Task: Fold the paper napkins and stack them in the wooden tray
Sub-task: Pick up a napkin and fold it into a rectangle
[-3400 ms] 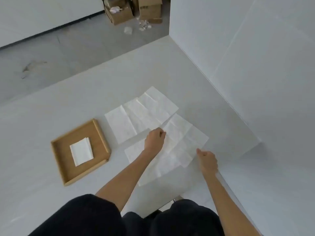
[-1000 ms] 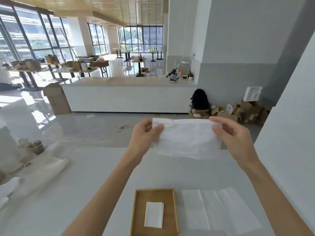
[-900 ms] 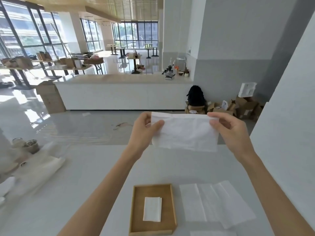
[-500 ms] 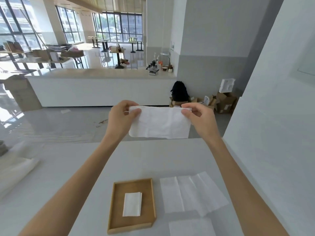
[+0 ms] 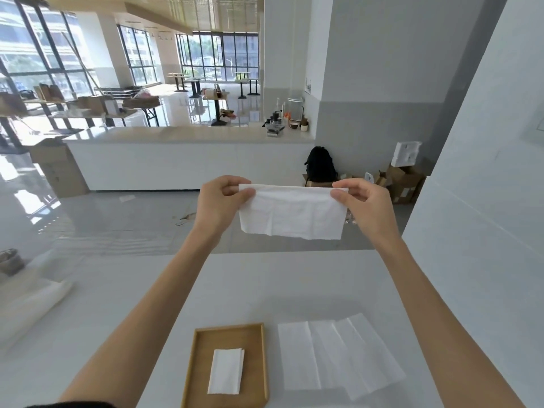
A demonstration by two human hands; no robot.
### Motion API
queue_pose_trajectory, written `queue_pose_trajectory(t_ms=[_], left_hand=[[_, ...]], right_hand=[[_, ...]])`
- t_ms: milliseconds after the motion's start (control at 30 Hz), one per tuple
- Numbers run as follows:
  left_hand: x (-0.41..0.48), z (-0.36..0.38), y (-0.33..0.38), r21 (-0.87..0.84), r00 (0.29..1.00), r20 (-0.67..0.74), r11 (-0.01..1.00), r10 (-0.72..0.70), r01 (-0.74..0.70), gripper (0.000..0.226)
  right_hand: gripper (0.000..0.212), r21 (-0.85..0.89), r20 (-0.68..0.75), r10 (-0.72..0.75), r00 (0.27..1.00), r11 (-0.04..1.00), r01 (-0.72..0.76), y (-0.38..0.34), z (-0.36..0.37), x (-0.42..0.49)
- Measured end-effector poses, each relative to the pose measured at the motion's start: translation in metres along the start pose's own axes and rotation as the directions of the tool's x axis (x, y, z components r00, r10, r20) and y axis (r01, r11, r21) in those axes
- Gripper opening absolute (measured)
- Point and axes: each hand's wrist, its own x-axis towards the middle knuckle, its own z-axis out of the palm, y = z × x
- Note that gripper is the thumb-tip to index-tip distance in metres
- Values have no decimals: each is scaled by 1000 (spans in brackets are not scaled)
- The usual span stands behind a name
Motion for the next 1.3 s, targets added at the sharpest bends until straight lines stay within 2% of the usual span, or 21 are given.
queue_pose_trajectory(t_ms=[167, 300, 433, 533, 600, 667, 733, 800, 833, 900, 967, 1033, 1100, 1167, 1233, 1300], left_hand=[[3, 4, 2, 29, 1000, 7, 1000, 11, -11, 14], [5, 4, 0, 74, 998, -21, 996, 55, -53, 10], [7, 2, 8, 145, 993, -28, 983, 117, -112, 10], [8, -2, 14, 199, 989, -15, 969, 150, -144, 13], [8, -8, 15, 309, 993, 27, 944, 116, -119, 12], [5, -10, 10, 493, 992, 98, 862, 80, -118, 9], [-7, -7, 6, 571, 974, 176, 792, 139, -216, 27], [-20, 3, 12, 518, 931, 332, 794, 155, -317, 56], [-22, 10, 14, 445, 904, 409, 839, 121, -314, 58], [-23, 18, 17, 275, 855, 511, 927, 86, -257, 37], [-25, 21, 17, 132, 869, 482, 970, 117, -203, 18], [-26, 22, 13, -15, 908, 407, 995, 100, -103, 18], [-27, 23, 8, -149, 939, 340, 989, 61, -10, 17], [-25, 23, 5, -221, 962, 274, 974, 8, 55, 16], [-24, 22, 5, -242, 972, 236, 968, -13, 72, 16], [-22, 21, 4, -246, 974, 225, 967, -16, 72, 18]], right_hand=[[13, -10, 14, -16, 1000, 1000, 16, 1, -4, 6], [5, -41, -1, -93, 996, 995, 93, -2, -6, 5], [7, -177, -3, -161, 987, 972, 158, -11, -4, 10], [9, -84, 10, -163, 987, 983, 163, -17, -6, 13], [8, -117, 38, -203, 978, 971, 206, -24, -4, 17], [7, -170, 105, -215, 971, 958, 231, -30, -1, 22], [6, -198, 250, -230, 940, 939, 282, -44, 3, 28], [8, -231, 452, -220, 864, 907, 352, -64, 6, 33], [10, -256, 540, -204, 817, 885, 390, -75, 9, 35], [14, -293, 655, -170, 736, 841, 455, -94, 19, 38], [13, -295, 695, -164, 700, 824, 485, -104, 26, 44], [11, -253, 657, -186, 730, 858, 446, -102, 23, 46], [30, -153, 517, -191, 835, 939, 309, -90, 16, 38], [46, -42, 358, -132, 924, 987, 157, -66, 13, 24], [58, 52, 324, -89, 942, 996, 76, -42, 22, 4], [60, 185, 290, -91, 953, 982, 38, -26, 38, -12]])
